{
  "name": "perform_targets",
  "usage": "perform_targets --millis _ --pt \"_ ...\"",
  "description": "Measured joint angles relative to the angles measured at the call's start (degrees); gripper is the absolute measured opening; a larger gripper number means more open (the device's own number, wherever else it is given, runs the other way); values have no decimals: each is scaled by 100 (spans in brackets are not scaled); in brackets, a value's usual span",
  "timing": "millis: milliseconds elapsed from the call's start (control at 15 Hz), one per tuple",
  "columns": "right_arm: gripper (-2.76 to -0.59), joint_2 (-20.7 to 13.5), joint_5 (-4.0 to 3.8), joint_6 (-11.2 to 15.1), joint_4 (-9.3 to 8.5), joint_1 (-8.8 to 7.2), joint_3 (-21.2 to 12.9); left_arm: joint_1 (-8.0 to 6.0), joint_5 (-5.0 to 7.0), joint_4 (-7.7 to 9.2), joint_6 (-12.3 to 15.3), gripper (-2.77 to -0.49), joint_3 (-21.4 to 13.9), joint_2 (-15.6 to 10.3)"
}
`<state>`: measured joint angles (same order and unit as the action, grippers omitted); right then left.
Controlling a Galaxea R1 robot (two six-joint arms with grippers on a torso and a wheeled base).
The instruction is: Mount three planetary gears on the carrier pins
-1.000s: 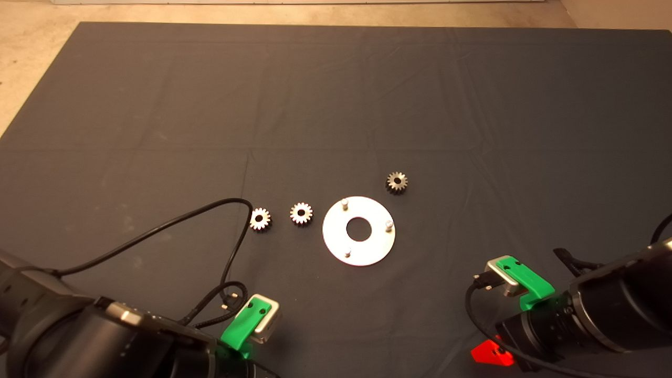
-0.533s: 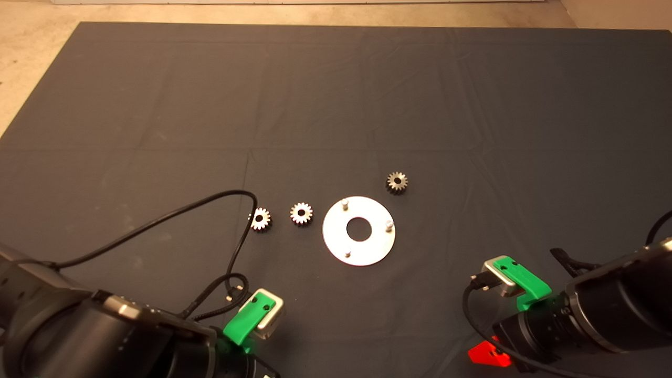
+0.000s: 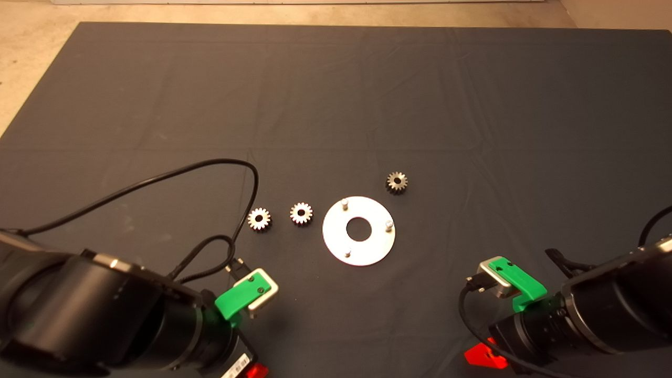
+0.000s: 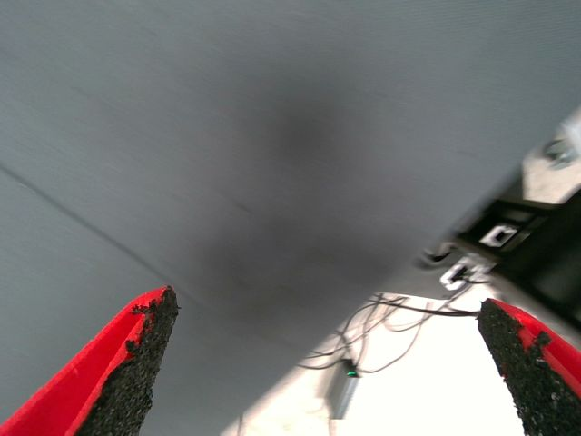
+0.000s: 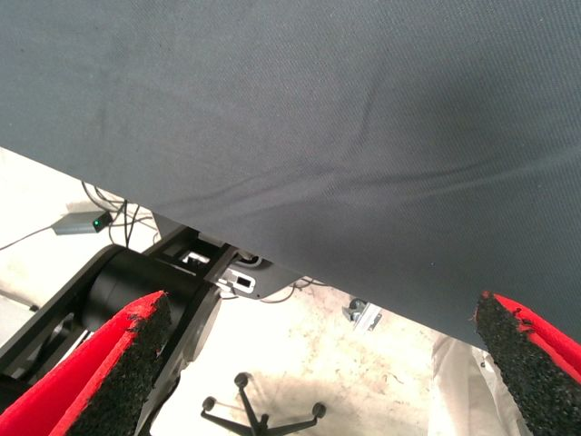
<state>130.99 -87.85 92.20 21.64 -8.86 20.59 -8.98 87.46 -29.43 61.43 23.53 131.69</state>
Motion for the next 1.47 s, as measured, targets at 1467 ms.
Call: perform_targets --millis 1467 --pt "-86 57 -2 -2 132 253 0 -772 -2 116 -2249 -89 2315 163"
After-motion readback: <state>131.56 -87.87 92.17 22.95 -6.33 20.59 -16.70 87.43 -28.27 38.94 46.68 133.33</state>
